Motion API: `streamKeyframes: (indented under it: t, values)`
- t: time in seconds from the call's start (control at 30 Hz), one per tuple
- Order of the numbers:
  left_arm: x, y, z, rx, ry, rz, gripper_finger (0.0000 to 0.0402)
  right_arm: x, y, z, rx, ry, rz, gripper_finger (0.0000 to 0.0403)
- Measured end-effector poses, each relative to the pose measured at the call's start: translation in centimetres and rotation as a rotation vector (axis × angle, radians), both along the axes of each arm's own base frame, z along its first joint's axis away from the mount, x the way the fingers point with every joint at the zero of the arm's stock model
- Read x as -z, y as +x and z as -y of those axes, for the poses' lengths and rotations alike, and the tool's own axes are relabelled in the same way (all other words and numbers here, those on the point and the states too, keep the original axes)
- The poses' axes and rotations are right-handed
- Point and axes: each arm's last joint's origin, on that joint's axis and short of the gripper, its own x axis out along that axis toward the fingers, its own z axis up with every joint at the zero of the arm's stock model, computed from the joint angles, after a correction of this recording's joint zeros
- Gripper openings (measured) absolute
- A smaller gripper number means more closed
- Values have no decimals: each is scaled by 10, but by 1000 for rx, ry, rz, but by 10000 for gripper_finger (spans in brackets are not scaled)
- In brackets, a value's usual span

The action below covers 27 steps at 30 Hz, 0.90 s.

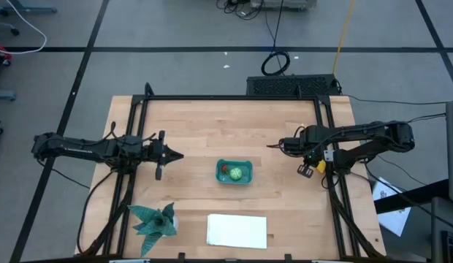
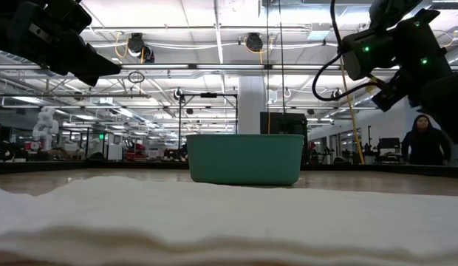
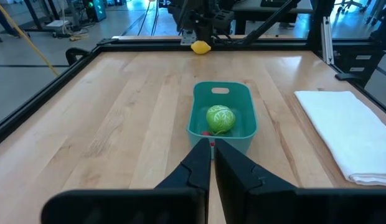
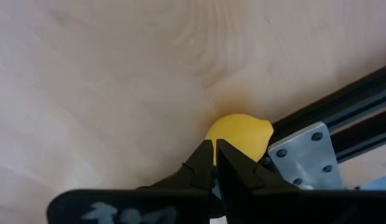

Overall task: Pick and placing Produce into tupperware
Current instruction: Put the yellow lemon into the blue bin

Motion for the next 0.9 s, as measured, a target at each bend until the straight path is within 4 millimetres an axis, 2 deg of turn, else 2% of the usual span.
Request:
streamKeyframes:
  t: [0.27, 0.5, 0.9]
  values:
    - [0, 0, 0, 0, 0, 0, 26, 0, -1, 0, 165, -60, -20, 13]
    - [0, 0, 0, -1, -4, 0, 26, -3, -8, -1, 299, -108, -116, 13]
    - [0, 0, 0, 0, -4, 0, 26, -5, -11, -2, 335, -121, -150, 13]
